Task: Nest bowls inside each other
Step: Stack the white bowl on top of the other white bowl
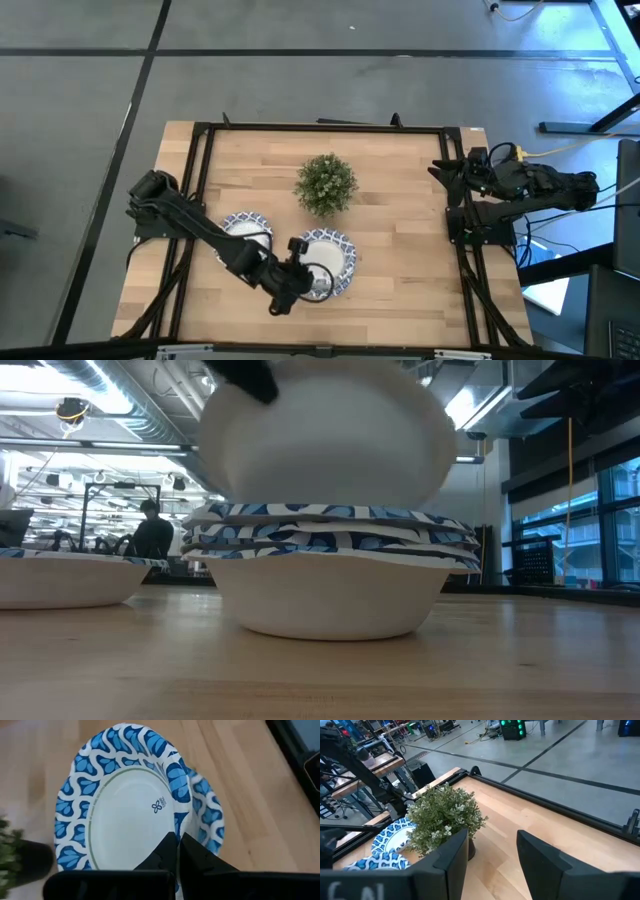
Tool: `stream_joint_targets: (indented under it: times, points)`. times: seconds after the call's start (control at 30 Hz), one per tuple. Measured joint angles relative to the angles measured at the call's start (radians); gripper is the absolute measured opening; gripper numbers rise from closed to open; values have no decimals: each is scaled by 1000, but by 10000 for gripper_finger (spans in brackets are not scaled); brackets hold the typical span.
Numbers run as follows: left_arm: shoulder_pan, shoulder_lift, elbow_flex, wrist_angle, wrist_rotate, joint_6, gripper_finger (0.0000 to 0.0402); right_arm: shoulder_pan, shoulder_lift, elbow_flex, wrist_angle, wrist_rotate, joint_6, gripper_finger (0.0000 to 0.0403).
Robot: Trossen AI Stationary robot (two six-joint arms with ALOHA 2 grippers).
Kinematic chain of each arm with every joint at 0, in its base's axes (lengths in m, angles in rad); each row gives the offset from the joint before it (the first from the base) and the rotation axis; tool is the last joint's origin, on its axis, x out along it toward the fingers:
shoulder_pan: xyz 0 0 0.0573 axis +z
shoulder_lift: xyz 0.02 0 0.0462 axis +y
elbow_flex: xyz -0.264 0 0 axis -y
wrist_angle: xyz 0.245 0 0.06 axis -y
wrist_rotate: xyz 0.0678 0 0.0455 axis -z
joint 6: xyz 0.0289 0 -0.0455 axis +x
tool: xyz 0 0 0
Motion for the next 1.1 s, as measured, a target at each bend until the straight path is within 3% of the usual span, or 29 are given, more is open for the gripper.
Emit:
stream_joint_targets:
  times: [0.3,0.57,0.93,1.1]
  points:
    - [-21,47,-2,22,-8,-43,2,0,0,0,-1,-1,29,170]
    - [-16,45,-1,31,33,-134,47,0,0,0,-1,-54,31,170]
    - [-5,44,-1,27,100,-127,63,0,0,0,-1,-53,30,170]
    - [-4,44,-1,25,103,-126,104,0,0,0,-1,-53,28,170]
